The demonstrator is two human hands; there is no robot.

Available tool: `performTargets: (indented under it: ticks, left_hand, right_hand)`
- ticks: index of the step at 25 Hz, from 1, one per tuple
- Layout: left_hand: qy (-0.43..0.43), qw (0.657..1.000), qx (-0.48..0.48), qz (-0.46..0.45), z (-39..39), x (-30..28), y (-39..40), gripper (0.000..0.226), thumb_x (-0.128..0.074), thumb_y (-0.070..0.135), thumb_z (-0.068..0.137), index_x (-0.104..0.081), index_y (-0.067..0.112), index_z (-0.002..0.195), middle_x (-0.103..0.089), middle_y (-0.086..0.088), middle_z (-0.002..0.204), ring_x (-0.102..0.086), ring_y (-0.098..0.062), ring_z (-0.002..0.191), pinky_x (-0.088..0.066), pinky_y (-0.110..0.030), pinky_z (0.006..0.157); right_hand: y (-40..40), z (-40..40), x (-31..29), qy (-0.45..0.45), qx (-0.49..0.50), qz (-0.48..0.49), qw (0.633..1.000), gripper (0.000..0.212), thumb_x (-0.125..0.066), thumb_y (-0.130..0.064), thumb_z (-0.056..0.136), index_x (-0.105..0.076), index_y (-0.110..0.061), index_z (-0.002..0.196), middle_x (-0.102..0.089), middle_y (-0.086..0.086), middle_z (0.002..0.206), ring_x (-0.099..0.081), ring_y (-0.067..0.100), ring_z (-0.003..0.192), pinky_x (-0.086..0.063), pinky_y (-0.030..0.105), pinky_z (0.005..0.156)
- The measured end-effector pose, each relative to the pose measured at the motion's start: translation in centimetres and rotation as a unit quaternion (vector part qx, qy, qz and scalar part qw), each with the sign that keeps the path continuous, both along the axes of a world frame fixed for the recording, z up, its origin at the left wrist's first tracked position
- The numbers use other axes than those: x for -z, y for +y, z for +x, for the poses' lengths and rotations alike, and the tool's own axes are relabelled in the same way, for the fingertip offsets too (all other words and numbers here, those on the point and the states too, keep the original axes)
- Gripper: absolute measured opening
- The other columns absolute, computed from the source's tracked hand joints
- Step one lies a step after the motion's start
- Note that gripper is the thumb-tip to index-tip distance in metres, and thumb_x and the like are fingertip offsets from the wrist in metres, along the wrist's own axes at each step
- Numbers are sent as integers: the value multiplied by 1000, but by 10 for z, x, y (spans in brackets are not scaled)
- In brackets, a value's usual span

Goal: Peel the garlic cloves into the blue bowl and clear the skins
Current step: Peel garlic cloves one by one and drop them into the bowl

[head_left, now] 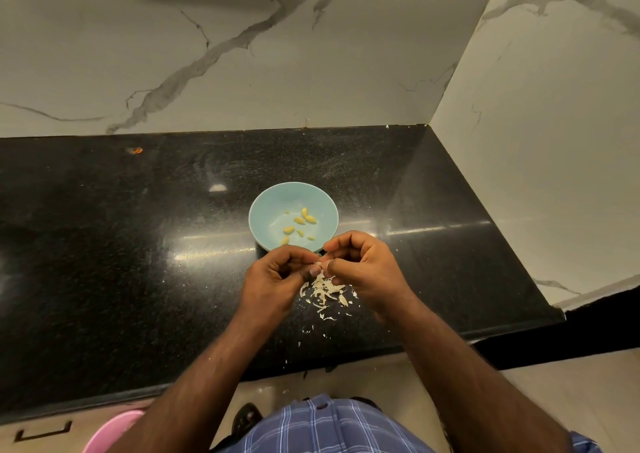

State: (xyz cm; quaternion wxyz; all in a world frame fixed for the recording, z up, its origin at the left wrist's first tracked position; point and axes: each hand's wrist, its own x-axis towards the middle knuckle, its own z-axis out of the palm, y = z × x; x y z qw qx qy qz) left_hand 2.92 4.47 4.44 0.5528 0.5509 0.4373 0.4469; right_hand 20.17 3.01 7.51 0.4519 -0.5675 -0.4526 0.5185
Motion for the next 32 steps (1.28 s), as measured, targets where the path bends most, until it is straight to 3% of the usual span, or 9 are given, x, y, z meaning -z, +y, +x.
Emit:
performTargets:
  ticks: [7, 14, 18, 22, 26, 28, 32]
  left_hand:
    - [18, 1000, -2, 13, 0, -2, -1, 26, -76, 2, 85, -79, 27, 91, -79, 2, 92, -75, -18, 95, -61, -36, 88]
    - [34, 999, -3, 27, 2, 0, -1, 27, -73, 2, 89, -79, 27, 95, -79, 4, 94, -74, -18, 97, -61, -39, 88]
    - [16, 999, -4, 29, 2, 2, -2, 24, -72, 0, 90, -80, 22, 96, -79, -1, 94, -75, -22, 97, -61, -39, 86]
    - [-40, 999, -18, -28, 7, 0, -1, 16, -72, 0, 88, -77, 13, 95, -77, -13, 84, -70, -25, 78, -59, -31, 69]
    - [-118, 984, -9, -131, 5, -4, -2, 17, -72, 15, 84, -76, 8, 99, -75, -16, 87, -65, -23, 77, -56, -25, 67]
    - [-137, 975, 0, -173, 5, -6, -1, 23, -73, 18, 81, -74, 6, 101, -74, -16, 85, -65, -21, 74, -56, -24, 65]
    - [-146, 969, 16, -199, 5, -11, 0, 26, -73, 21, 78, -73, 3, 97, -72, -13, 80, -65, -16, 69, -54, -19, 61]
  right_hand:
    - [0, 2, 2, -31, -19, 37, 999, 23, -73, 9, 82, -68, -4, 100, -71, 4, 78, -67, 10, 72, -53, 23, 67]
    - [-2, -1, 6, -139, -7, 95, 986, 20, -70, -6, 83, -68, -21, 97, -71, -1, 79, -68, 15, 74, -58, 33, 70]
    - [-3, -4, 8, -161, 0, 116, 980, 19, -70, -6, 84, -67, -20, 95, -69, -5, 76, -63, 5, 69, -53, 24, 64]
    - [-2, -1, 12, -180, 29, 97, 978, 15, -68, -5, 87, -71, -18, 94, -71, -5, 79, -65, 5, 72, -55, 26, 67]
    - [-1, 9, 13, -162, -9, 70, 984, 18, -70, -19, 94, -76, -27, 109, -76, -10, 101, -71, 6, 97, -59, 36, 89]
    - [-2, 7, 13, -153, -39, 80, 984, 24, -75, -21, 90, -76, -32, 111, -76, -10, 107, -70, 8, 104, -59, 41, 93]
    - [-2, 3, 12, -131, -18, 91, 987, 16, -79, -15, 86, -80, -20, 101, -78, -6, 97, -73, 10, 96, -60, 41, 90]
